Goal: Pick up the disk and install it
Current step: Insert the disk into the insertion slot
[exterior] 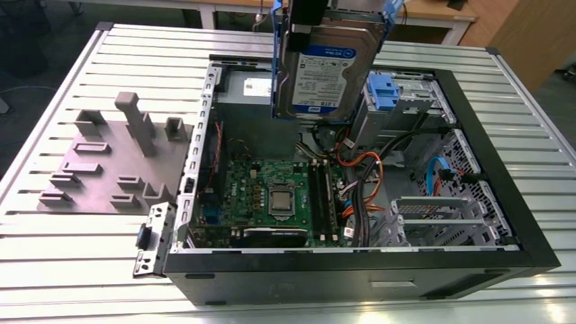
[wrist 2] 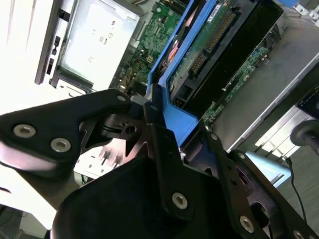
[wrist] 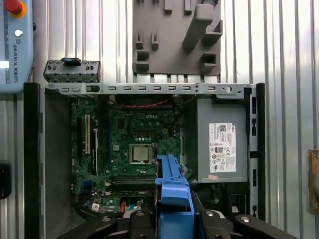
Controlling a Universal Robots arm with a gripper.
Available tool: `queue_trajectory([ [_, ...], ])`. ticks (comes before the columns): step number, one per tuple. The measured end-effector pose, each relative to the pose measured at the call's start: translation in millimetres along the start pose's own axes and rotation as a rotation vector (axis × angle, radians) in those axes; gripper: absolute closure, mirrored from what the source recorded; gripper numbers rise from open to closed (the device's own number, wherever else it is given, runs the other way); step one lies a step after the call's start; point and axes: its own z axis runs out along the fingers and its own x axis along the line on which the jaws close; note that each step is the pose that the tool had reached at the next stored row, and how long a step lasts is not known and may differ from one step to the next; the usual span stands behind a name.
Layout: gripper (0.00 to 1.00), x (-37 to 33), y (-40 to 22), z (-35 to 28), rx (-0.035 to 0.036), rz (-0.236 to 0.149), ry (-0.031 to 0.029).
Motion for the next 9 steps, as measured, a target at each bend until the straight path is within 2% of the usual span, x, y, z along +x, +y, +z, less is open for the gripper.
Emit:
queue_trajectory([
  [9, 0.64, 13.1, -0.5, -0.6, 0.0000, 0.000, 0.0001],
])
